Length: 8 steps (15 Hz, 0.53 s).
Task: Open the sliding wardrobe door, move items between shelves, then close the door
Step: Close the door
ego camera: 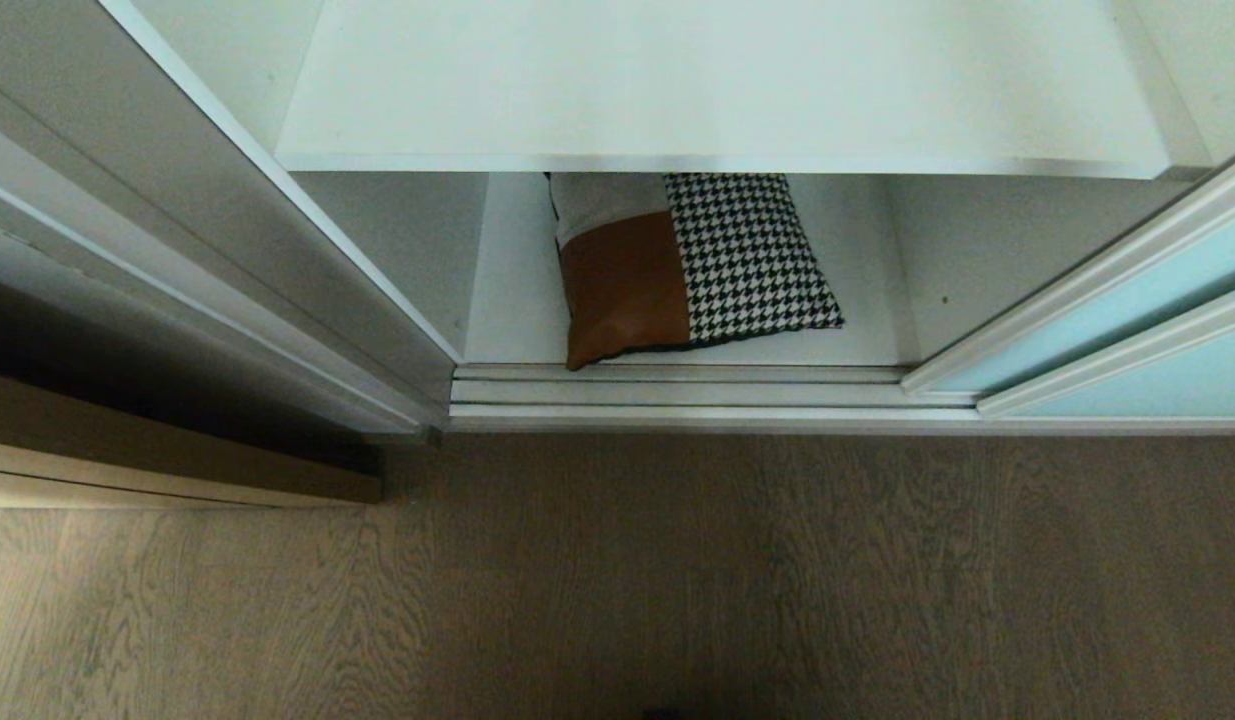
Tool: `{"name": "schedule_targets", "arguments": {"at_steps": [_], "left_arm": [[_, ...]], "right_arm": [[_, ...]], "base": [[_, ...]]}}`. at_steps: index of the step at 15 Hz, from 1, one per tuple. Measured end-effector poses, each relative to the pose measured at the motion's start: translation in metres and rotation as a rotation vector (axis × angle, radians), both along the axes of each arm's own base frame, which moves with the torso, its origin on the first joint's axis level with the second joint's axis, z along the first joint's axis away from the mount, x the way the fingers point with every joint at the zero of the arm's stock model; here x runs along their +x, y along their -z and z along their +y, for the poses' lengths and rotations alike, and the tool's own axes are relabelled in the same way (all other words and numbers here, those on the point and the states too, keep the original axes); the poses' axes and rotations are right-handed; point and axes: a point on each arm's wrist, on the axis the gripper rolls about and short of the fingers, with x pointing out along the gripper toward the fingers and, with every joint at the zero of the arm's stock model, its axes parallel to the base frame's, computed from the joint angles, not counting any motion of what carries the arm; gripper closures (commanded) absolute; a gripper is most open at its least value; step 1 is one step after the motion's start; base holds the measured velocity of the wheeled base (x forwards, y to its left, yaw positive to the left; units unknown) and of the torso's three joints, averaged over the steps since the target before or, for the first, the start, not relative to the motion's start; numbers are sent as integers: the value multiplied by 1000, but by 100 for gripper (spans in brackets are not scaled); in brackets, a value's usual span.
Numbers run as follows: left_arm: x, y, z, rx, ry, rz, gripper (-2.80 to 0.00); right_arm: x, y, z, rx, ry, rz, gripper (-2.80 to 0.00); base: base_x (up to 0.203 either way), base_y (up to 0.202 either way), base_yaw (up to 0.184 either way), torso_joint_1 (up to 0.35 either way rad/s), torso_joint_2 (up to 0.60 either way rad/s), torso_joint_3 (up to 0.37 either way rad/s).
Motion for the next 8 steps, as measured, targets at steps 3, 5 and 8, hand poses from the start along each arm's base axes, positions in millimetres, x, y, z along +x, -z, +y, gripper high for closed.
{"name": "schedule_targets", "arguments": {"at_steps": [3,5,8], "left_arm": [[0,0,0,0,0,0,0],[0,0,0,0,0,0,0],[0,0,0,0,0,0,0]], "right_arm": [[8,3,2,58,-58,-8,0],[11,3,1,82,-78,-15,0],[17,3,-3,95,-105,-16,0]], "base": [[0,0,0,0,0,0],[0,0,0,0,0,0],[0,0,0,0,0,0]]}}
